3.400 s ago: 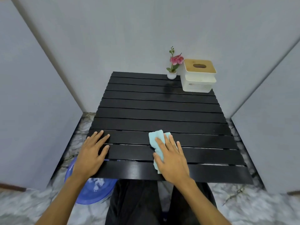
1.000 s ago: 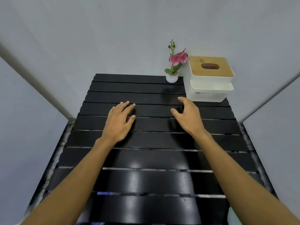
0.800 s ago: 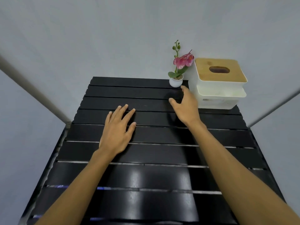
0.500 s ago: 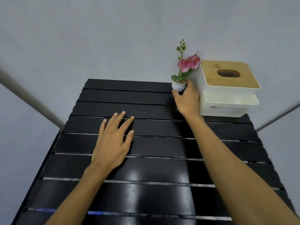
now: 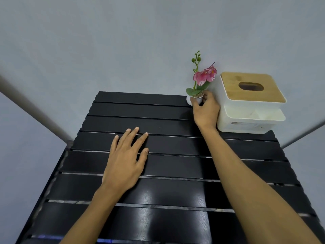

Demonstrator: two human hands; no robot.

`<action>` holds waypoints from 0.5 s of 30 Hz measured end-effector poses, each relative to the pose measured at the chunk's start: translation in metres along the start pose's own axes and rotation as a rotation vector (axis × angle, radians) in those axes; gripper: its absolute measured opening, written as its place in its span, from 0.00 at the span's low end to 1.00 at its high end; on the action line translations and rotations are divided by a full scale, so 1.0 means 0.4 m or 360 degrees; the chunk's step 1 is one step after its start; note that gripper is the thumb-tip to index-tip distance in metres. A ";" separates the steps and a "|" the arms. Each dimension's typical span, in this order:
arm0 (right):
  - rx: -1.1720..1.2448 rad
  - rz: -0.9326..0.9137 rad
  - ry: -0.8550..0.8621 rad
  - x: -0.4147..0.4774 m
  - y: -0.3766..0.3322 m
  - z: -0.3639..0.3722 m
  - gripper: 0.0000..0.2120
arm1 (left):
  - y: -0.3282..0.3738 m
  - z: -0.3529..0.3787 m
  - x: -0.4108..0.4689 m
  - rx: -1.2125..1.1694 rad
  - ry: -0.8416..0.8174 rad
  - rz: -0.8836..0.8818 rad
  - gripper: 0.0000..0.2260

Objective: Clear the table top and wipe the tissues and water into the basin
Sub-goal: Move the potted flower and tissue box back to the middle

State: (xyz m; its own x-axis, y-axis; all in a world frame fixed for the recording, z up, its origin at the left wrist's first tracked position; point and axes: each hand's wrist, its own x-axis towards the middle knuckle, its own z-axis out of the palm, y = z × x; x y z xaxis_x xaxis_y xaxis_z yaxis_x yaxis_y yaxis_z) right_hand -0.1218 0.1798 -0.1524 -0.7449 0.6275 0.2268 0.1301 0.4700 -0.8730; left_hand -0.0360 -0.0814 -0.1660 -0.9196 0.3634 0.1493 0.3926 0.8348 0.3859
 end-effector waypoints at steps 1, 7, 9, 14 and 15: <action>-0.0004 -0.0005 -0.0010 -0.005 0.001 0.000 0.16 | 0.001 -0.001 0.000 -0.0005 0.0002 0.0000 0.23; 0.0022 -0.0055 -0.0173 -0.073 -0.014 -0.001 0.17 | -0.001 -0.007 -0.004 -0.0078 0.0017 0.0000 0.23; 0.0018 -0.0066 -0.0230 -0.098 -0.028 -0.003 0.17 | -0.001 -0.012 -0.007 -0.0111 0.0012 -0.0005 0.23; 0.0063 -0.0101 -0.0339 -0.177 -0.062 -0.002 0.18 | 0.005 -0.027 -0.036 -0.0122 -0.0015 -0.0010 0.21; 0.0070 -0.0106 -0.0347 -0.192 -0.067 -0.001 0.18 | 0.005 -0.030 -0.049 -0.0103 -0.0026 -0.0006 0.21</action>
State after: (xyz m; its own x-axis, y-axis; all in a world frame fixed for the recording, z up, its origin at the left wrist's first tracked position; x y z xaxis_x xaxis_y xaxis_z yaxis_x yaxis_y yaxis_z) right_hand -0.0680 0.1191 -0.1463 -0.8754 0.4444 0.1902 0.0507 0.4755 -0.8782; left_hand -0.0176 -0.0918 -0.1571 -0.9203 0.3678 0.1330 0.3871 0.8080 0.4442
